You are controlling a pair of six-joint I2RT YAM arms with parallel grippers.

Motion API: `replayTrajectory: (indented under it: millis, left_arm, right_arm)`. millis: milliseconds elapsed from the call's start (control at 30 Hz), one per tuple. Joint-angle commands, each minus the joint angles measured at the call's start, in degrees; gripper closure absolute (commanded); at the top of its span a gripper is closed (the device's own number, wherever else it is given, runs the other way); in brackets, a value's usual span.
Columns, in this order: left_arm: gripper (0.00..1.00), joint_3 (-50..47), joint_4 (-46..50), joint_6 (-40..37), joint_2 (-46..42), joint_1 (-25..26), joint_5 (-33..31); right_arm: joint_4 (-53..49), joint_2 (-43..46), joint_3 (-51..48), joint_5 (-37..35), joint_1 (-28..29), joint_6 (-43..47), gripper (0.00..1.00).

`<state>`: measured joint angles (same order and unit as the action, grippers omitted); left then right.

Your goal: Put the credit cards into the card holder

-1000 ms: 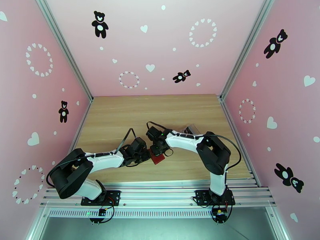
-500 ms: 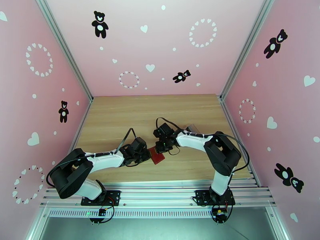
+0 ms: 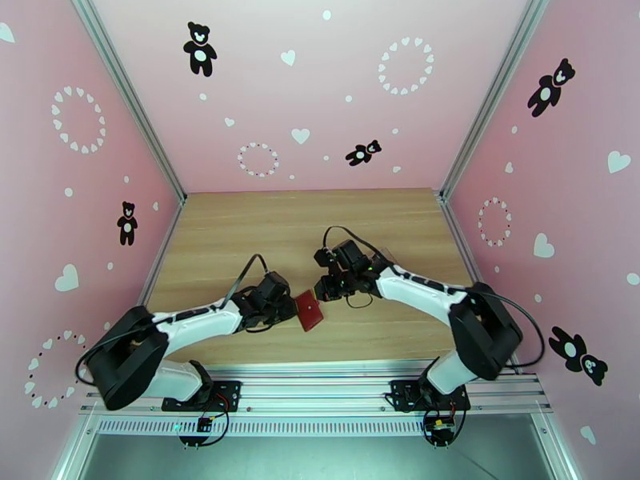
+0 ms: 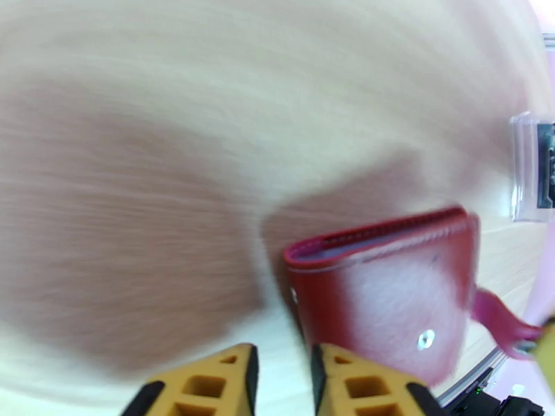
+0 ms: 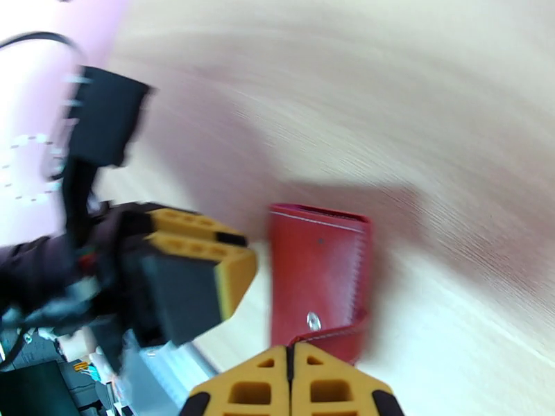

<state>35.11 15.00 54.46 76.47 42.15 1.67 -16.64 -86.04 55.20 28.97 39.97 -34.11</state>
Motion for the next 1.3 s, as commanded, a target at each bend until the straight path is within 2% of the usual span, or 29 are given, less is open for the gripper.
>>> replayTrajectory:
  millis: [0, 33, 100, 233, 500, 667, 800, 1033, 1267]
  left_arm:
    - [0.51, 0.8, 8.4, -2.1, -7.2, -2.5, -4.0]
    - [0.43, 0.1, 9.9, -2.2, -9.5, -3.3, -4.5]
    - [0.35, -0.9, 12.4, -2.3, -14.0, -4.6, -5.4]
    - [0.33, -2.8, 14.9, -2.2, -20.8, -6.1, -5.3]
    - [0.45, -4.7, 13.1, -2.1, -23.5, -6.0, -0.7]
    - [0.46, -5.4, 13.6, -2.3, -25.3, -6.1, -1.0]
    - [0.56, -4.9, 12.7, -3.0, -23.5, -6.0, 1.3]
    - [0.61, -3.0, 8.4, -5.0, -19.8, -5.0, 6.1]
    - [0.65, 2.6, 5.1, -5.1, -9.6, 0.6, 4.5]
  right_arm:
    - [-3.6, 8.1, -0.7, -0.4, 0.4, -0.7, 1.0]
    - [-4.1, 9.9, -0.9, -0.8, 1.0, -1.0, 1.0]
    - [-3.1, 12.1, -1.7, 0.5, 2.5, -2.3, 1.0]
    - [0.6, 13.4, -3.9, 0.1, 6.0, -5.8, 1.0]
    - [8.3, 11.9, -5.8, -3.1, 8.9, -12.9, 1.0]
    - [11.5, 11.8, -8.2, -6.8, 8.4, -16.6, 1.0]
    - [13.8, 10.5, -10.4, -6.7, 7.5, -18.0, 1.0]
    - [13.3, 10.7, -13.5, -9.4, 5.9, -17.8, 1.0]
    - [12.7, 12.8, -16.8, -10.3, 3.7, -17.3, 1.0]
